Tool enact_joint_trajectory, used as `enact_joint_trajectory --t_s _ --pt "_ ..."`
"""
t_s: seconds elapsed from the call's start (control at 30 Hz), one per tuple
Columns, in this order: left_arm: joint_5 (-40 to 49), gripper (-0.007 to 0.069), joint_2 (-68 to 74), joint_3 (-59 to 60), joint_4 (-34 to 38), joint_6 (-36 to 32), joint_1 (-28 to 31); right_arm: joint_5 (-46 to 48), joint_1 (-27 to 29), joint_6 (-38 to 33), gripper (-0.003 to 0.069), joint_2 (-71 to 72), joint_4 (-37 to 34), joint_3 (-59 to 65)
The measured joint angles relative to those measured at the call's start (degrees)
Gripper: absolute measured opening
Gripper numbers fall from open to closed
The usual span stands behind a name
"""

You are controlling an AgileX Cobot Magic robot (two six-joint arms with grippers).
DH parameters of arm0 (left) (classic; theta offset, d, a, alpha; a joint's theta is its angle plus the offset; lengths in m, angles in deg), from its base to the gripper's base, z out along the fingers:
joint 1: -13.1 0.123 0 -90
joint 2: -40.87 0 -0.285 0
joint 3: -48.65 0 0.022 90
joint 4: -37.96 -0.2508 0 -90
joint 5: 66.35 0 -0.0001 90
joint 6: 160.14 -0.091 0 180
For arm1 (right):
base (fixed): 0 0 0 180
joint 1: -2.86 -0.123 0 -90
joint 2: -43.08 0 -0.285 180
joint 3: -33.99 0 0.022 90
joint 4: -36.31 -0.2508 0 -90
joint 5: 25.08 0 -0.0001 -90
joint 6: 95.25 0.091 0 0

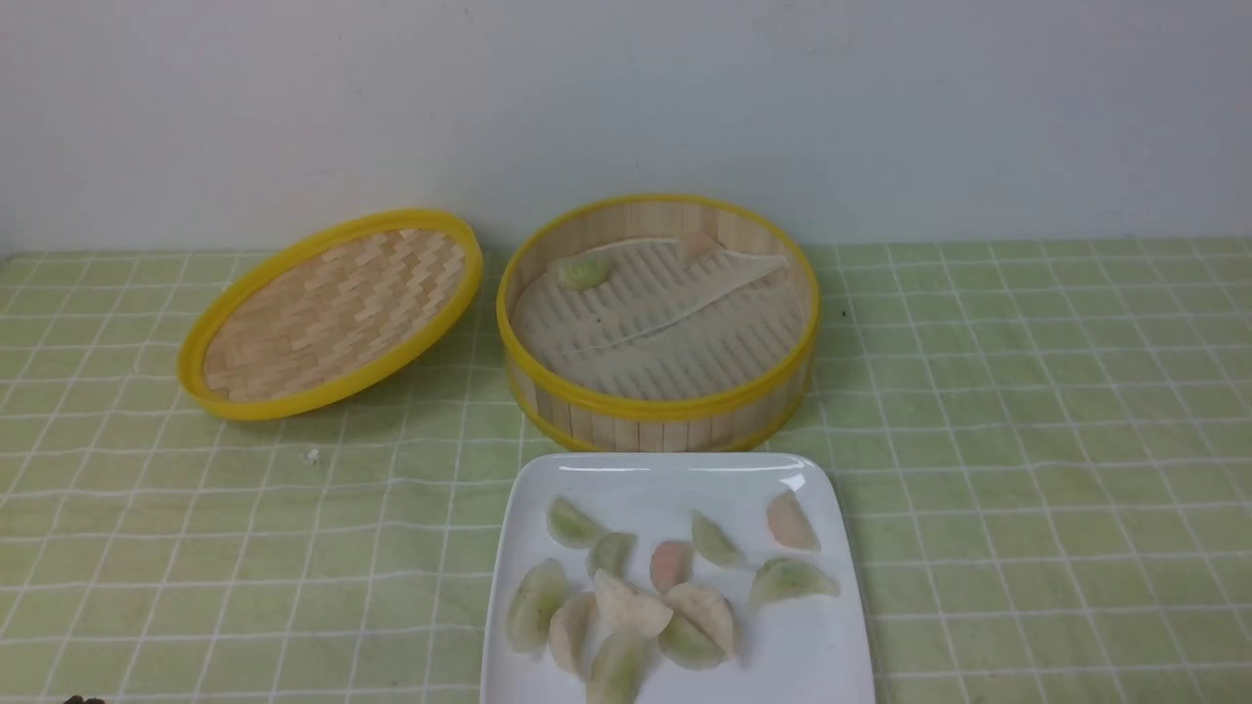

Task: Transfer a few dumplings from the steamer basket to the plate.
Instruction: Use the left arm to grab a dumpling from the steamer

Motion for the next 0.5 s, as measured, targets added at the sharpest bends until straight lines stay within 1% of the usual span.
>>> enact_joint_trajectory --t_s 0.5 --pt "0.0 -0.0006 0.0 0.0 -0.2 0.0 0.0 0.0 0.0 -0.5 -0.0015 0.0 0.0 0.0"
